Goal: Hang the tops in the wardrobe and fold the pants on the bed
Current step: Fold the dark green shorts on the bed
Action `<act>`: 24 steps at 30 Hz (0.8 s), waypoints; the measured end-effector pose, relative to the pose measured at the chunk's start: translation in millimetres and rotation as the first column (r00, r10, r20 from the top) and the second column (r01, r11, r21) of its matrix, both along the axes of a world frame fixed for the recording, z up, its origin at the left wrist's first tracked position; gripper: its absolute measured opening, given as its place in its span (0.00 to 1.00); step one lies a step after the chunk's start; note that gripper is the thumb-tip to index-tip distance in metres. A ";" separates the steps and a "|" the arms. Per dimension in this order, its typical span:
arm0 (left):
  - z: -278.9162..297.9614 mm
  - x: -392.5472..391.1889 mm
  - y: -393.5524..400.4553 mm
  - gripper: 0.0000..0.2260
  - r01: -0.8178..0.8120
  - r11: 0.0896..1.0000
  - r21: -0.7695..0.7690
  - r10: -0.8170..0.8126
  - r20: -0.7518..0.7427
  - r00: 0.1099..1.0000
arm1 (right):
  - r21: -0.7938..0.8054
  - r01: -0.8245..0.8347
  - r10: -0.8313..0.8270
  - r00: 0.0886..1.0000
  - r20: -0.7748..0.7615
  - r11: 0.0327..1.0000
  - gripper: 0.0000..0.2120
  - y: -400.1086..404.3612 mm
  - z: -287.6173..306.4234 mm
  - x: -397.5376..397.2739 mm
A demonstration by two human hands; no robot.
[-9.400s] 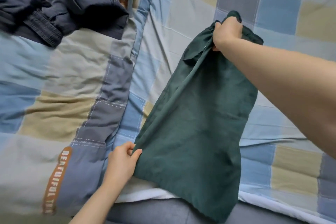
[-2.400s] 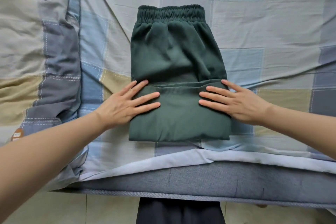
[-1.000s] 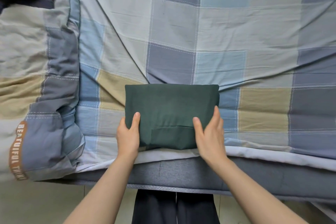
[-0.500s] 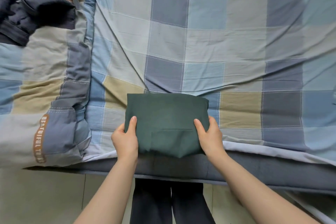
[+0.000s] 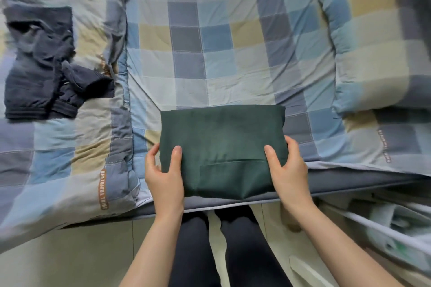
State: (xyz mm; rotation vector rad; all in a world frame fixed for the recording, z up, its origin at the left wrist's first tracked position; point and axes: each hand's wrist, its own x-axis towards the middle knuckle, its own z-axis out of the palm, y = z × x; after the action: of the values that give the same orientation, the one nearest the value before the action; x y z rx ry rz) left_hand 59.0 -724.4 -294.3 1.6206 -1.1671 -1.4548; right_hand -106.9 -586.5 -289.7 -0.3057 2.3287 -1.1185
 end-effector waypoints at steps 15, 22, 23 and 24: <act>105.3 29.7 -19.5 0.14 0.666 0.670 -0.329 -0.686 0.070 0.724 | -0.063 0.363 -0.335 0.763 -0.553 0.930 0.17 35.2 117.7 121.5; 124.7 51.7 12.7 0.11 0.792 0.567 -0.225 -0.811 0.011 0.584 | -0.073 0.574 -0.508 0.652 -0.563 0.816 0.13 88.8 132.5 193.3; 127.8 52.9 20.2 0.11 0.809 0.540 -0.233 -0.830 0.013 0.558 | -0.074 0.601 -0.530 0.632 -0.566 0.796 0.13 98.3 134.0 201.6; 131.8 53.9 31.3 0.11 0.832 0.500 -0.239 -0.855 0.013 0.518 | -0.081 0.643 -0.564 0.595 -0.573 0.762 0.13 110.5 137.7 212.9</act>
State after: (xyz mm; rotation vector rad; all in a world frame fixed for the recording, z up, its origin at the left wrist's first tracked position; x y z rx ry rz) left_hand 112.9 -693.1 -162.4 0.7442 -2.1541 -1.8469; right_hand 106.0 -475.9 -152.0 0.3014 3.1826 -1.2820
